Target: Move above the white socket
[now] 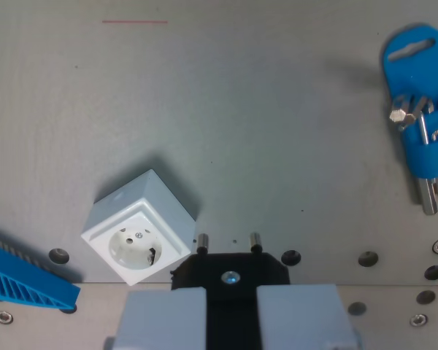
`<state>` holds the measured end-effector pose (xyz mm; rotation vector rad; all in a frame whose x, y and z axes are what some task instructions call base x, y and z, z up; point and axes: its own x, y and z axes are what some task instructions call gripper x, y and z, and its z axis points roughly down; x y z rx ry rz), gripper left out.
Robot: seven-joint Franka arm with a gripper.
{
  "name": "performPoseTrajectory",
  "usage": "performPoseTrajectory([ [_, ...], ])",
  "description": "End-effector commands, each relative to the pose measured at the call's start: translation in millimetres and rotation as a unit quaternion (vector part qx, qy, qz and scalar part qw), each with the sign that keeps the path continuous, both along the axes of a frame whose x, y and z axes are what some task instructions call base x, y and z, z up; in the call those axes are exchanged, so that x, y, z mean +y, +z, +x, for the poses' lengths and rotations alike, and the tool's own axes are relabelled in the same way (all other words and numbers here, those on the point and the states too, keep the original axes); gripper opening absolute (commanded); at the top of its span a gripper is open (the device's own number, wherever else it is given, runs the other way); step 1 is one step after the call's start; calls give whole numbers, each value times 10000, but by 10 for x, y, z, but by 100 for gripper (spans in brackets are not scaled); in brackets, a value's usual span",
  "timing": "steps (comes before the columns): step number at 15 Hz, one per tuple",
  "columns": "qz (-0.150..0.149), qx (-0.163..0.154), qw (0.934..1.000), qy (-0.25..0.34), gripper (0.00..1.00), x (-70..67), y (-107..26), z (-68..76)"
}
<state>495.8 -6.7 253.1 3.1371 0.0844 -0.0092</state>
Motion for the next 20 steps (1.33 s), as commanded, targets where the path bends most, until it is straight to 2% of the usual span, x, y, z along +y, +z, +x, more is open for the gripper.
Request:
performPoseTrajectory([
  [1,0,-2,10000,1,0,-1,0,0],
  [11,-1,-11,9998,181,0,10,-25,-21],
  [20,-6,-188,9979,619,0,57,-152,-121],
])
